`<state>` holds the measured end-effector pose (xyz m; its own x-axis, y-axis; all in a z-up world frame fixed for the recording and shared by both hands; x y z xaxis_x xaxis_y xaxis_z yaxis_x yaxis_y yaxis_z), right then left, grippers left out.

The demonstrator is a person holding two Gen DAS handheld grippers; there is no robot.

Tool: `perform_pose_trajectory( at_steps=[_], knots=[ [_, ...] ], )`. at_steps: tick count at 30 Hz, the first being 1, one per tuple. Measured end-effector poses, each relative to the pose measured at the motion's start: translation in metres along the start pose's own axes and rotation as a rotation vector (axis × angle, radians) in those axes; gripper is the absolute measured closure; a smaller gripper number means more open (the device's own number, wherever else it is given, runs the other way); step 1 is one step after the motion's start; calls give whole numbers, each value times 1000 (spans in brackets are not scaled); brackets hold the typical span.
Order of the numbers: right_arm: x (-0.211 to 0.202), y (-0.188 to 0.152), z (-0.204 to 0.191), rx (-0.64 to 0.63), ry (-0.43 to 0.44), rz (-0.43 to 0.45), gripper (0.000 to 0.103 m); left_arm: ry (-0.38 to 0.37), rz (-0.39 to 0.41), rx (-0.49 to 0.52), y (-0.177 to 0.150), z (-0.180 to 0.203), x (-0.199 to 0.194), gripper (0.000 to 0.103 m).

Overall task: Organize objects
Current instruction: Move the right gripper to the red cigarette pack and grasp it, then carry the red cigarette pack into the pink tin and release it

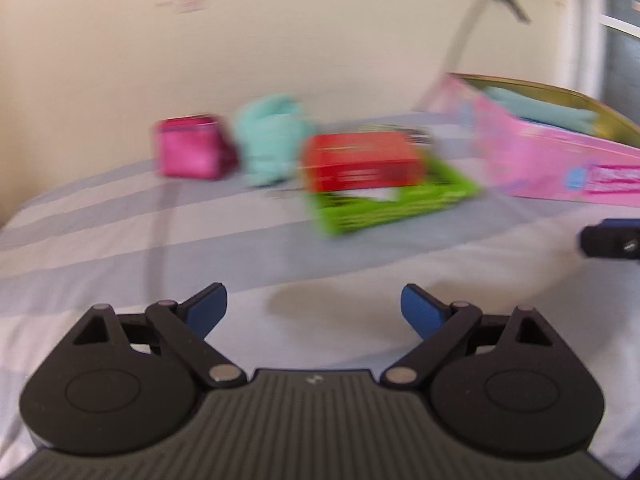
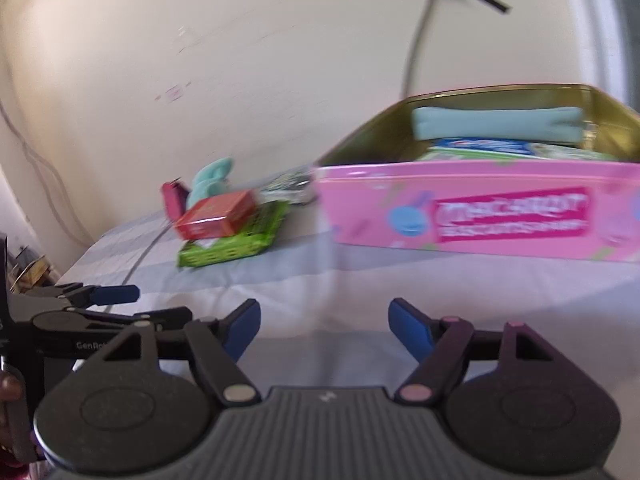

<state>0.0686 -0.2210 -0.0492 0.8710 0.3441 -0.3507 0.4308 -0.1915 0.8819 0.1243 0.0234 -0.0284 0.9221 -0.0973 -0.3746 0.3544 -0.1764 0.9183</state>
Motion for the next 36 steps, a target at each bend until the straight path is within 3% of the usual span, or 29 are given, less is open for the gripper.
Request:
perform_pose_trajectory(
  at_steps=[2, 4, 6, 9, 13, 16, 20, 27, 30, 31, 32, 33, 36],
  knots=[
    [21, 7, -25, -37, 46, 7, 30, 88, -2, -34, -5, -27, 3, 8],
    [48, 17, -50, -69, 67, 22, 29, 63, -8, -183, -6, -48, 4, 8],
    [75, 26, -73, -115, 96, 29, 23, 68, -16, -244, -7, -58, 8, 8],
    [116, 39, -104, -277, 125, 52, 2, 39, -15, -255, -6, -55, 10, 8],
    [162, 44, -116, -434, 190, -16, 0, 16, -8, -234, -1, -49, 13, 8],
    [175, 40, -109, -474, 228, -92, 1, 7, -2, -265, -2, -54, 7, 8],
    [151, 34, -107, -471, 302, -118, 31, -3, 9, -292, -5, -56, 4, 8],
    [74, -10, -115, -547, 356, -151, 39, -86, 92, -305, 0, -52, -10, 8],
    [40, -32, -113, -604, 319, -147, 36, -191, 75, -339, 4, -43, -17, 8],
    [28, -36, -111, -599, 315, -136, 30, -236, 68, -358, 7, -39, -19, 8],
    [16, -38, -108, -577, 314, -116, 9, -274, 63, -368, 9, -35, -21, 8],
    [5, -40, -104, -547, 311, -95, 1, -307, 57, -366, 11, -29, -24, 8],
    [-6, -48, -94, -488, 272, -116, 2, -356, 21, -327, 12, -10, -22, 8]
  ],
)
Point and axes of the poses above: each gripper's, at about its wrist camera, not at the fingertips, and x roughly the way its jaws point, z to its right, y to its top, the point moved 5 cm from there along x, roughly the way its jaws point, and after that the axes turned 14 degrees about z, right-handed, at the moved point
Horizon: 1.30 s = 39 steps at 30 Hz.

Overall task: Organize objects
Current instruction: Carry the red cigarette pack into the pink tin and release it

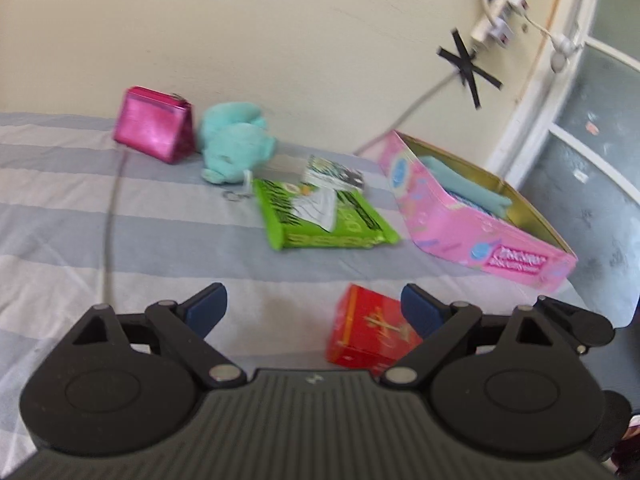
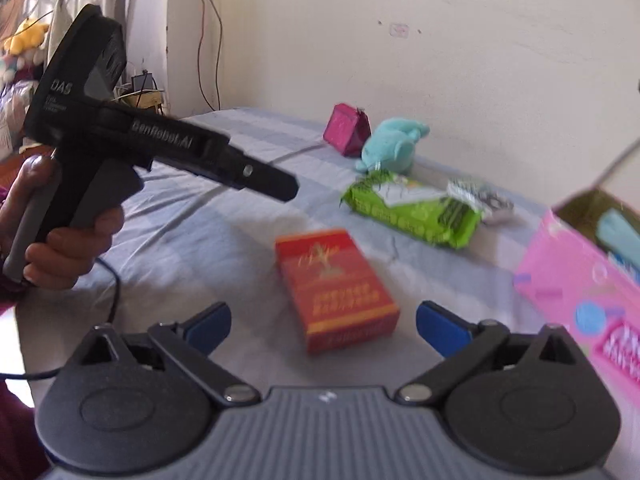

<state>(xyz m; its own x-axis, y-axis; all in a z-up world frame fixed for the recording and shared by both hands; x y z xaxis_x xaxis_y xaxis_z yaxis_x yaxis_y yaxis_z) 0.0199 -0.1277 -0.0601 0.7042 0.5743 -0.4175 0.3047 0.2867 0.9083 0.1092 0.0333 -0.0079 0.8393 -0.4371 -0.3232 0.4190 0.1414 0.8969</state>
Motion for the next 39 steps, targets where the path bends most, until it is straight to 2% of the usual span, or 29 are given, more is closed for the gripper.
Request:
perform_pose_trajectory(
  at_steps=[4, 7, 9, 11, 12, 15, 19, 25, 28, 32, 35, 39],
  knots=[
    [8, -10, 12, 129, -50, -24, 8, -3, -46, 76, -7, 14, 17, 10],
    [12, -8, 13, 166, -70, -3, 15, -18, -108, 65, -13, 17, 28, 30],
    [15, -5, 11, 188, -55, 9, 30, -44, -129, 31, -20, 17, 30, 34],
    [17, -6, 8, 174, -78, 23, 37, -84, -137, -1, -23, 23, 30, 44],
    [16, -6, 7, 166, -85, 29, 46, -81, -140, -5, -23, 27, 29, 44],
    [7, -5, 14, 215, -92, 42, 57, -84, -126, 31, -15, 44, 28, 44],
    [-17, 5, 34, 230, -154, 115, 58, -156, -64, 72, 14, 80, 33, 44],
    [-55, 28, 86, 144, -360, 222, 58, -259, -16, 191, 48, 161, 80, 44],
    [-80, 31, 125, 154, -452, 237, 57, -323, -21, 235, 51, 205, 111, 43],
    [-104, 23, 182, 212, -530, 223, 57, -381, -51, 260, 45, 255, 154, 43],
    [-113, 13, 218, 250, -565, 206, 57, -388, -71, 268, 38, 280, 180, 43],
    [-115, -2, 251, 278, -597, 181, 56, -370, -120, 296, 22, 294, 207, 42]
  ],
)
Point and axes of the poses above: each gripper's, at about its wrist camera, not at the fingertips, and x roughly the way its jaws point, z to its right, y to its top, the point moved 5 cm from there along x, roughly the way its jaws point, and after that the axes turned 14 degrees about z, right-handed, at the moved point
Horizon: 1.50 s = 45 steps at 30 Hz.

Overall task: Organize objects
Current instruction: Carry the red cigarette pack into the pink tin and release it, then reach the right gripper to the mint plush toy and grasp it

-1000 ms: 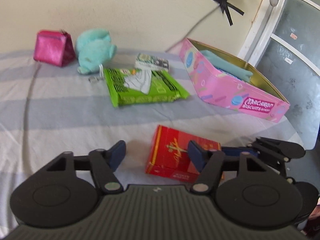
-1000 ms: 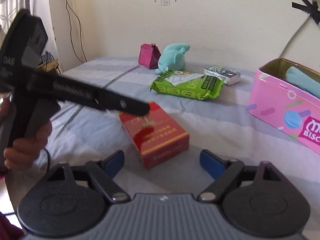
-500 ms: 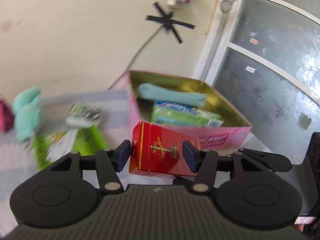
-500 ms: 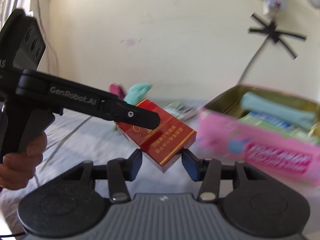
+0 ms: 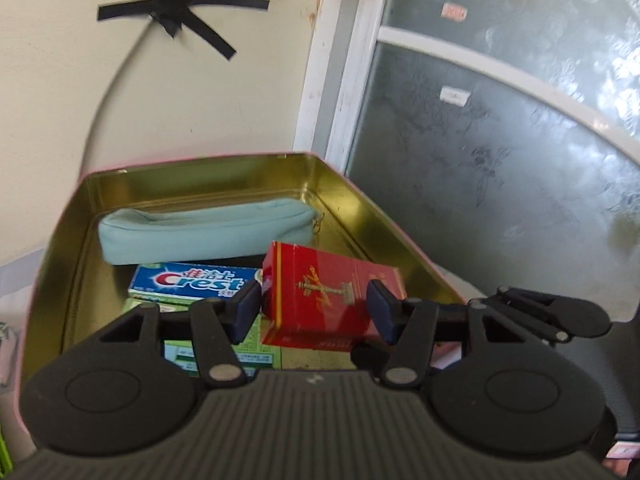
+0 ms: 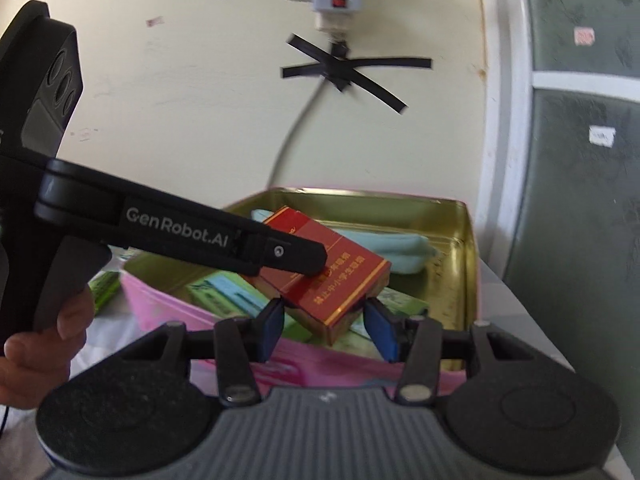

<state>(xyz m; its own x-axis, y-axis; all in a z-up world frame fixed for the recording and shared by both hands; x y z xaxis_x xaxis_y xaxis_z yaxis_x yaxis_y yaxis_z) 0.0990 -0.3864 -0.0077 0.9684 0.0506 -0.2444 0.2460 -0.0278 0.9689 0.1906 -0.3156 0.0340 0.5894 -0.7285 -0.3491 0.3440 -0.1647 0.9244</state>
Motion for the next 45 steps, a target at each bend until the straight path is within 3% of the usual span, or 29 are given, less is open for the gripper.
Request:
perform_pose_trajectory(
  at_steps=[3, 5, 13, 21, 28, 34, 40, 42, 45],
  knots=[
    [-2, -5, 10, 23, -26, 18, 41, 48, -36, 15, -9, 0, 12, 35],
    [-7, -7, 13, 38, -25, 36, 41, 58, -12, 16, -8, -3, 5, 29],
    [-44, -2, 0, 123, 6, 139, 41, 50, 134, -7, 12, -21, -72, 27],
    [-64, -28, -57, 166, 110, 77, 41, 120, 40, 3, -42, -59, -132, 27],
    [-56, -66, -118, 160, 221, -79, 41, 287, -58, -38, -99, -116, -177, 27],
    [-41, -71, -170, 107, 333, -141, 41, 511, -61, -39, -122, -175, -219, 27],
    [-9, -59, -223, 28, 418, -180, 42, 691, -4, -107, -136, -233, -256, 25],
    [6, -49, -238, 1, 431, -180, 42, 668, 59, -190, -133, -242, -266, 23],
    [37, -22, -262, 3, 465, -164, 42, 678, 69, -233, -133, -249, -268, 22]
  ],
)
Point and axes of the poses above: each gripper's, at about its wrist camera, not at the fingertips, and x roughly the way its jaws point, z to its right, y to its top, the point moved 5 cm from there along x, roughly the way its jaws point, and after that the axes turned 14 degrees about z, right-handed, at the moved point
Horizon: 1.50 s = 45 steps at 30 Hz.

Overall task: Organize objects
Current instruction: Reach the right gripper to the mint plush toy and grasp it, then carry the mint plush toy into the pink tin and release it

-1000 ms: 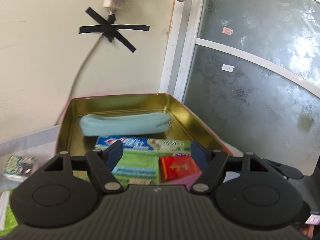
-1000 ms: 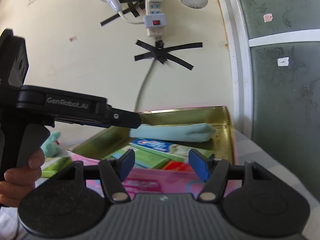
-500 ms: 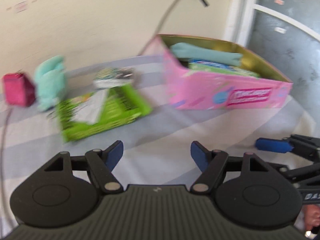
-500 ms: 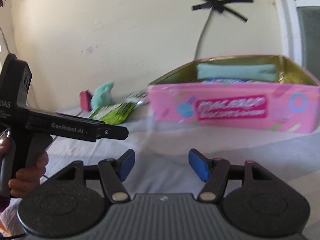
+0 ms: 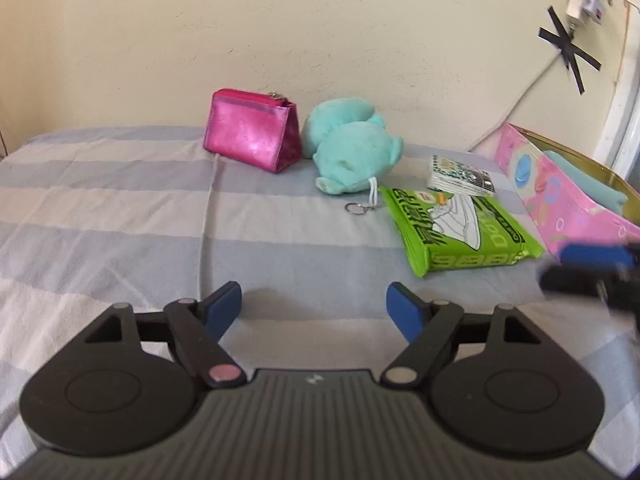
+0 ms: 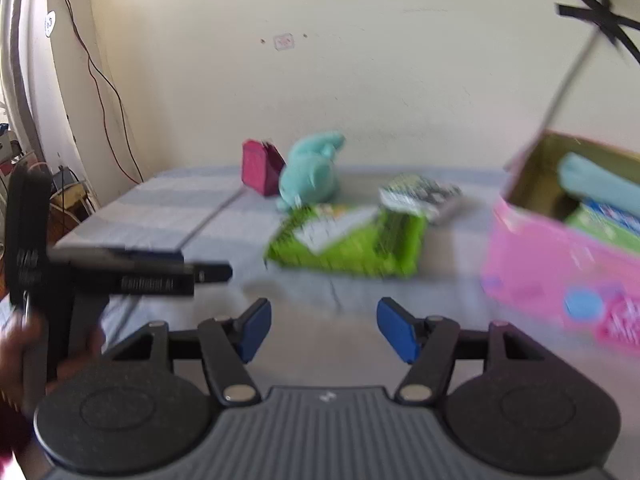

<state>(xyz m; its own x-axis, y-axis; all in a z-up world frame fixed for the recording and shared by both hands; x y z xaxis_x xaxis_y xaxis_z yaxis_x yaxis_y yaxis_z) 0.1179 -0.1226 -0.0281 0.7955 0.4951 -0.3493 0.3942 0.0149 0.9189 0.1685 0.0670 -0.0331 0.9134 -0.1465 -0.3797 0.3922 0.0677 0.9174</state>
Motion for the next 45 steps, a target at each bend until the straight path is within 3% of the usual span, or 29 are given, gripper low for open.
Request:
perform_pose_trajectory(
  at_steps=[5, 7, 12, 13, 14, 18, 22, 24, 29, 33, 35, 39, 45],
  knots=[
    [80, 40, -4, 56, 18, -22, 42, -20, 24, -14, 4, 0, -2, 20],
    [115, 44, -5, 107, 38, -67, 41, -31, 13, -24, 3, 0, 0, 20],
    [181, 39, 0, 173, -14, -130, 41, -41, 0, -42, 2, -2, 3, 19],
    [188, 37, 0, 185, -9, -139, 43, -42, -1, -39, 2, -1, 3, 19],
    [191, 37, 0, 191, 5, -138, 51, -44, -1, -37, 2, -1, 3, 19],
    [156, 60, -11, 57, -15, -25, 57, -61, 7, -73, 5, -10, -3, 19],
    [78, 69, -23, -191, 3, 39, 56, -29, 57, -139, 12, -28, -12, 18],
    [35, 53, -25, -279, 35, 11, 55, -56, 67, -186, 13, -34, -16, 17],
    [-56, 5, -33, -355, 104, -50, 55, -156, 95, -215, 17, -25, -27, 17],
    [-92, -37, -63, -594, 100, -45, 51, -248, 91, -249, 20, -6, -45, 16],
    [-96, -54, -75, -608, 114, -63, 48, -270, 89, -241, 19, 1, -59, 15],
    [-104, -63, -81, -536, 115, -18, 28, -319, 79, -222, 14, 10, -78, 4],
    [-110, -65, -72, -348, 116, -15, 27, -382, 53, -223, 8, 17, -101, 0]
  ],
)
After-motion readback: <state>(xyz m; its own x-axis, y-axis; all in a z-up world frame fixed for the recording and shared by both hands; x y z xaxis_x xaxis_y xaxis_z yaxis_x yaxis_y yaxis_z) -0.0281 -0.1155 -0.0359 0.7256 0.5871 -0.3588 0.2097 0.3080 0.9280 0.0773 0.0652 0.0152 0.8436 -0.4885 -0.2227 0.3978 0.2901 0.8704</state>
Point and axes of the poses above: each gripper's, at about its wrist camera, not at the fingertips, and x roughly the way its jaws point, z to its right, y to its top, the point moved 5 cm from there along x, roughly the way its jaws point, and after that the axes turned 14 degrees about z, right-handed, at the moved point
